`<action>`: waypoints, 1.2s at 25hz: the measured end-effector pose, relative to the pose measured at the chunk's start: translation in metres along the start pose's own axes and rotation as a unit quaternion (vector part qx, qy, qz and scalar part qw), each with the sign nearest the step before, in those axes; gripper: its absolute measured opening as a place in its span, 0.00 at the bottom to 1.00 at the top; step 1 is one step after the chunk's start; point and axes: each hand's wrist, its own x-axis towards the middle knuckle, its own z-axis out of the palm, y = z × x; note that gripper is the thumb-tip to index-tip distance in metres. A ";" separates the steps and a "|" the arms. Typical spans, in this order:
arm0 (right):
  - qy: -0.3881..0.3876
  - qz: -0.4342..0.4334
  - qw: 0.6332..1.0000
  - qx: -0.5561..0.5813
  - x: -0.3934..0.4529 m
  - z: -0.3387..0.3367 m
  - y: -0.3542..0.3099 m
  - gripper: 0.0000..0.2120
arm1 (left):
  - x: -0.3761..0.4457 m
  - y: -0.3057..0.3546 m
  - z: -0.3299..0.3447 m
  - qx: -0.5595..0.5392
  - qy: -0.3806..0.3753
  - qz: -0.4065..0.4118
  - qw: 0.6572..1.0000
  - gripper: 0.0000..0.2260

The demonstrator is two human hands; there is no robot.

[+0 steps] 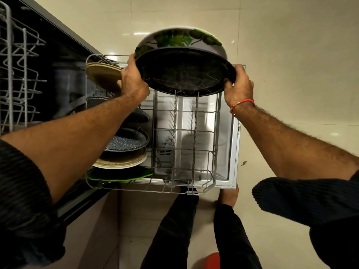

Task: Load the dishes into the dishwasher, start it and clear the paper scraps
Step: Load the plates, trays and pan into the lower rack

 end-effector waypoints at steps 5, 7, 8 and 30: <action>-0.024 -0.001 1.000 0.017 -0.006 -0.005 -0.006 0.29 | -0.014 0.000 -0.002 -0.026 -0.011 0.063 0.998 0.38; -0.030 -0.038 0.999 0.010 -0.013 -0.012 -0.012 0.33 | -0.023 0.000 -0.005 -0.044 0.001 0.085 0.995 0.38; -0.033 -0.074 0.997 0.002 -0.016 -0.015 -0.014 0.35 | -0.027 0.000 -0.005 -0.052 0.010 0.102 0.993 0.38; -0.167 -0.148 0.975 0.016 -0.152 -0.057 -0.077 0.34 | -0.191 -0.021 -0.064 -0.127 0.040 0.055 0.990 0.37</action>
